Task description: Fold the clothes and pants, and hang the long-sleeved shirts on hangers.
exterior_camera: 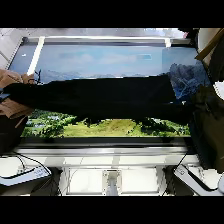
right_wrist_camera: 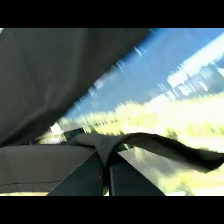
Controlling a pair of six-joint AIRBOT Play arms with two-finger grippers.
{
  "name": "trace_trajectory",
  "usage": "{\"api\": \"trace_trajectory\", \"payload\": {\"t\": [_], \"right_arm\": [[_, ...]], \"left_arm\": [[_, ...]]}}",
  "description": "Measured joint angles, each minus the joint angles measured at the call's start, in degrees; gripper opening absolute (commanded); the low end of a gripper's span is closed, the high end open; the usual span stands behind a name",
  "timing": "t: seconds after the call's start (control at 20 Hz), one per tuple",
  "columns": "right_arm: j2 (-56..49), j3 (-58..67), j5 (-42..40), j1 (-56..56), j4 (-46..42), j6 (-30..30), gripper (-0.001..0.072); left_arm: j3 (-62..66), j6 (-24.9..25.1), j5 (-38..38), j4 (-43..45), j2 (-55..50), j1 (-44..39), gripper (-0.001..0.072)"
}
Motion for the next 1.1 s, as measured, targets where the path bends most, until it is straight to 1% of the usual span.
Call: {"api": "trace_trajectory", "payload": {"t": [0.15, 0.25, 0.4, 0.55, 0.7, 0.75, 0.8, 0.85, 0.9, 1.0, 1.1], "right_arm": [[-10.36, 6.62, -8.09, 7.23, 0.98, 4.57, 0.0008], [-17.14, 12.41, -12.72, 11.10, 1.25, 6.56, 0.0008], [-26.45, 21.00, -18.73, 15.21, 1.55, 9.46, 0.0008], [-34.71, 27.76, -22.56, 17.94, 1.51, 12.04, 0.0009], [-40.65, 31.58, -26.49, 20.09, 1.53, 14.25, 0.0010], [-42.12, 32.30, -28.50, 20.68, 1.57, 15.39, 0.0009], [-43.17, 32.81, -30.40, 21.22, 1.57, 16.55, 0.0009], [-43.98, 33.20, -32.76, 21.75, 1.60, 17.62, 0.0010], [-44.52, 33.46, -34.99, 22.23, 1.77, 18.58, 0.0010], [-45.27, 33.79, -38.66, 22.80, 1.90, 20.41, 0.0010], [-45.59, 33.97, -40.70, 23.10, 2.03, 21.79, 0.0010]], "left_arm": [[5.29, -7.13, 5.90, 3.78, -5.99, -5.20, 0.0016], [8.46, -10.80, 9.38, 5.11, -9.81, -7.02, 0.0016], [12.02, -15.19, 12.02, 7.32, -14.49, -8.22, 0.0016], [13.66, -18.01, 13.00, 10.12, -17.53, -8.98, 0.0017], [14.25, -19.08, 14.08, 11.39, -19.28, -9.70, 0.0020], [14.36, -19.45, 14.47, 11.54, -19.71, -9.97, 0.0034], [14.43, -19.63, 14.75, 11.82, -20.02, -10.19, 0.0154], [14.49, -19.74, 15.32, 11.93, -20.24, -10.40, 0.0508], [14.53, -19.82, 16.15, 11.91, -20.39, -10.60, 0.0613], [14.58, -19.89, 17.99, 9.99, -20.59, -10.88, 0.0609], [14.67, -19.89, 21.62, 4.83, -20.65, -11.13, 0.0609]]}}
